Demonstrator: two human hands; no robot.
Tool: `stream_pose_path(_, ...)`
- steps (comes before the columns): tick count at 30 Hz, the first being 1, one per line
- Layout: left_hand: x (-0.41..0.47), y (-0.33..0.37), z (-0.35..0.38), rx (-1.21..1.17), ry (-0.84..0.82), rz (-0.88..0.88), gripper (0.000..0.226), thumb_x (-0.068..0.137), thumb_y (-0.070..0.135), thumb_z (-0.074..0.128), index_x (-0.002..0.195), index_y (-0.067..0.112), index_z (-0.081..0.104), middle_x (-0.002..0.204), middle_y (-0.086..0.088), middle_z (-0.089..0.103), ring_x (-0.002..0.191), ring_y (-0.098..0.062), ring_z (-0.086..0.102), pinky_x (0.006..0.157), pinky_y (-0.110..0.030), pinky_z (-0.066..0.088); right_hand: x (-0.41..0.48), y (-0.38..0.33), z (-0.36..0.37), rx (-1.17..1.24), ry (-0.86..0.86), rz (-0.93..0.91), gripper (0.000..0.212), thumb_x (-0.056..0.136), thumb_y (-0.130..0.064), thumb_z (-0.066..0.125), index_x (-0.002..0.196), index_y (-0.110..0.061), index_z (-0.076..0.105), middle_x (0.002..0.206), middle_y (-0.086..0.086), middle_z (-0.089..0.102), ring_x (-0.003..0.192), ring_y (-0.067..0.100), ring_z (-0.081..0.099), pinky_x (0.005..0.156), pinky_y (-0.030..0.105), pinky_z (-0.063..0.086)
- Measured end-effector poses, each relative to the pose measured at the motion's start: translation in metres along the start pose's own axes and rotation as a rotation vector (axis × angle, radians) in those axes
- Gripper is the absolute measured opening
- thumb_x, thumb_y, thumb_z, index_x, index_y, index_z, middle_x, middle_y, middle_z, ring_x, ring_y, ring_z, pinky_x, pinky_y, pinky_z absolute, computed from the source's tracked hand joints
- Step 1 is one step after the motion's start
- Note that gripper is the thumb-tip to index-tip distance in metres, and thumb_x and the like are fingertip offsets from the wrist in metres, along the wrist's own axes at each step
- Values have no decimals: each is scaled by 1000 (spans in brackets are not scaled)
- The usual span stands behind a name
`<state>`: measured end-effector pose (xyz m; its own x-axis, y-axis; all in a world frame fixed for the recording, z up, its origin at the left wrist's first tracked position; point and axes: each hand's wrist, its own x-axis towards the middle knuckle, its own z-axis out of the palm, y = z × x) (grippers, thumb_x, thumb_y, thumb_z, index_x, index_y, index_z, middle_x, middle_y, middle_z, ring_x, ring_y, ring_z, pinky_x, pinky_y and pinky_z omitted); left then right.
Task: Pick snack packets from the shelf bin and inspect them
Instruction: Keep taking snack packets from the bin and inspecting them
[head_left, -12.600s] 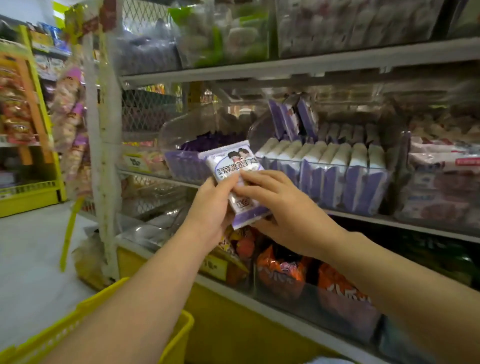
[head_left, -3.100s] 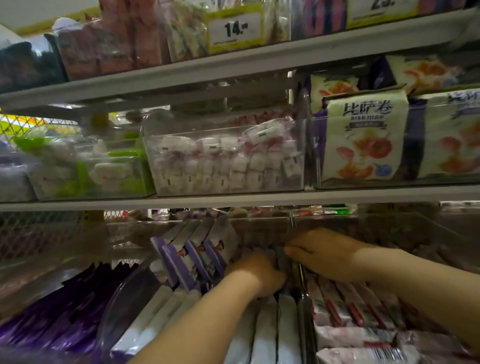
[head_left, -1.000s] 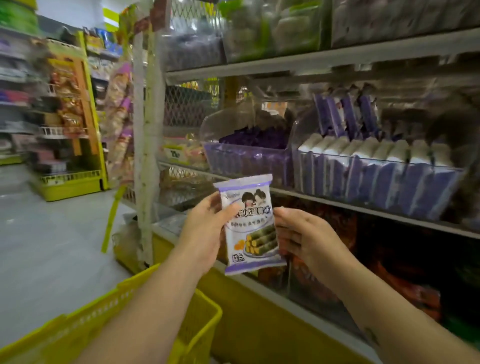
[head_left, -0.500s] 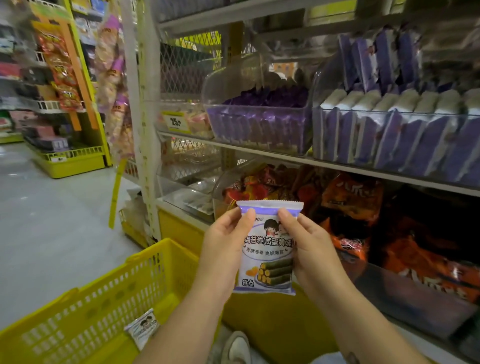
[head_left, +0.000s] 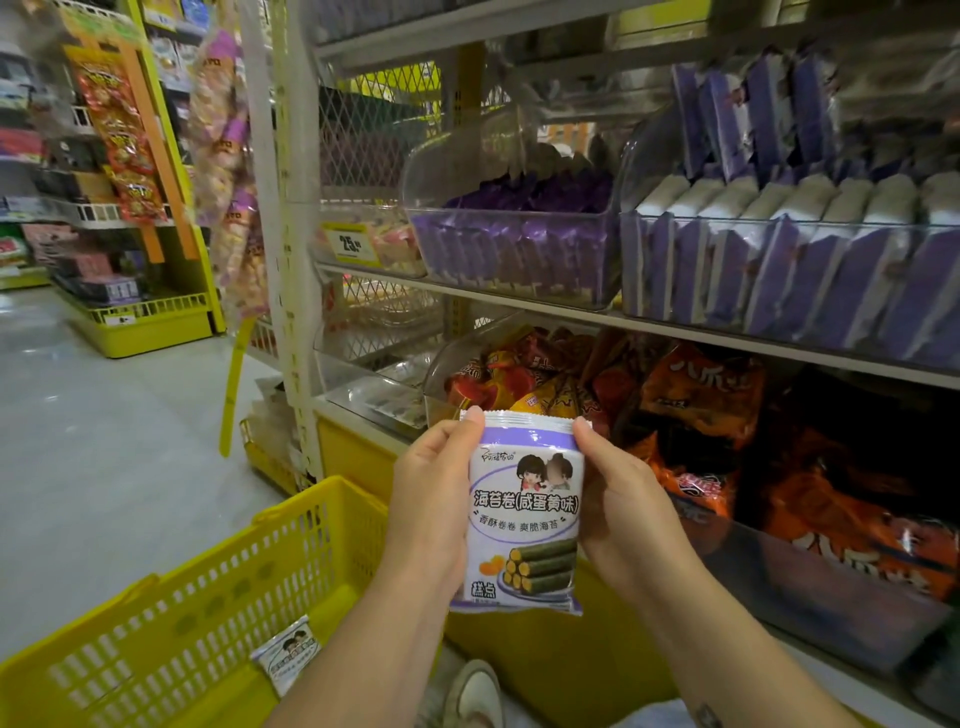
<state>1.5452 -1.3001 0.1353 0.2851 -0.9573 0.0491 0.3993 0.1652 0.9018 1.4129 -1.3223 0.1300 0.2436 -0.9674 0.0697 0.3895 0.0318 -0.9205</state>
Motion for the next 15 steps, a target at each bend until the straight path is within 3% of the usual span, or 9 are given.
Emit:
stream_pose_path(3,-3,5,-2,-27,-3,-35,33,92,29,62,102,-2,63,84,-24,72,71,-34,71,68,-46,59,1,-1,0,-104,9,-16,53,76,-51,55,100,-8,74,103,18,73,98,32,70,96,51,49)
stream_pose_path(6,-3,15,-8,-140,11,-106,37,92,29,60,111,-3,60,92,-23,73,76,-32,73,61,-42,61,-6,-7,-1,-296,-145,11,57,80,-64,52,110,-19,71,113,10,72,107,27,67,98,50,48)
stream_pose_path(11,1,27,-18,-285,28,-231,35,94,31,56,113,3,65,103,-19,73,94,-31,72,72,-48,59,-16,-17,-14,-395,-393,219,45,90,-43,57,119,-10,67,124,17,65,122,39,55,108,57,38)
stream_pose_path(15,0,25,-19,-353,25,-300,29,95,30,57,106,5,66,104,-18,73,95,-30,71,72,-48,58,-21,-29,-16,-407,-517,255,47,89,-33,61,126,-3,59,127,17,63,123,34,56,104,44,45)
